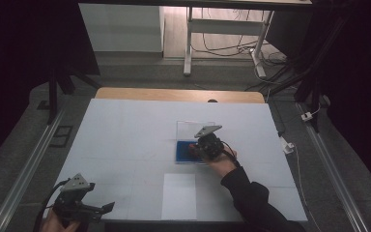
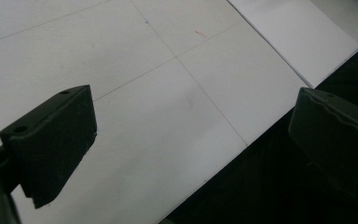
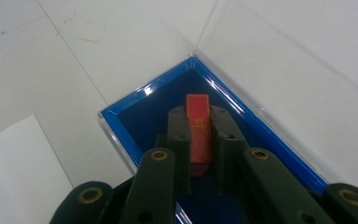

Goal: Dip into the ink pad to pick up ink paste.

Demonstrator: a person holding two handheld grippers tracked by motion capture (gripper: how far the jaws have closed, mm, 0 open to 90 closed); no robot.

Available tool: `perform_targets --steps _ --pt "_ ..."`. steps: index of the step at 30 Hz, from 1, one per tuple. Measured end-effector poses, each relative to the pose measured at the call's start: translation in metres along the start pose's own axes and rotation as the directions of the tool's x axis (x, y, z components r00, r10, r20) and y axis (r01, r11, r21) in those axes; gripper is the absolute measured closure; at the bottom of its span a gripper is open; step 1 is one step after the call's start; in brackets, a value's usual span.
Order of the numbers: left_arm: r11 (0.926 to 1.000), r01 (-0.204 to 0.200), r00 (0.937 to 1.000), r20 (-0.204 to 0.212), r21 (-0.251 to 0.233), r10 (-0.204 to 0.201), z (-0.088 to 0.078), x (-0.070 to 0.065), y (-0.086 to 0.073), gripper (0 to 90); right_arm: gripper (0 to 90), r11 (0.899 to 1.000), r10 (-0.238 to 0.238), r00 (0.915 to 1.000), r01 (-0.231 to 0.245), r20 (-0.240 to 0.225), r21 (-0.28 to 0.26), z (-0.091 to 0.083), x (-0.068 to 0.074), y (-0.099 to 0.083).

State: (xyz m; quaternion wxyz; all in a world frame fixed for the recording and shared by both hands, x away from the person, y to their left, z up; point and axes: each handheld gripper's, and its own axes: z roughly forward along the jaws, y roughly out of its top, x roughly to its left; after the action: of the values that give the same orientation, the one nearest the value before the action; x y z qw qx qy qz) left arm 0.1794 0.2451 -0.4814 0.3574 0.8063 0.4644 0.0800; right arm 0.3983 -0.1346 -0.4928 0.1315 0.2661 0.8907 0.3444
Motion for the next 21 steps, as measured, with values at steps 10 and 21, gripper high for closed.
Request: perform_targets --steps 10,21 --pt "1.0000 0.004 1.0000 0.004 -0.002 -0.004 0.000 0.001 0.000 1.6 80.1 1.000 0.001 0.9999 -0.001 -0.016 -0.017 -0.004 0.000 0.001" --pt "1.0000 0.005 1.0000 0.006 0.000 -0.005 0.000 0.001 0.000 1.8 79.9 0.997 0.041 0.9975 -0.044 -0.058 -0.059 -0.023 -0.002 0.000"
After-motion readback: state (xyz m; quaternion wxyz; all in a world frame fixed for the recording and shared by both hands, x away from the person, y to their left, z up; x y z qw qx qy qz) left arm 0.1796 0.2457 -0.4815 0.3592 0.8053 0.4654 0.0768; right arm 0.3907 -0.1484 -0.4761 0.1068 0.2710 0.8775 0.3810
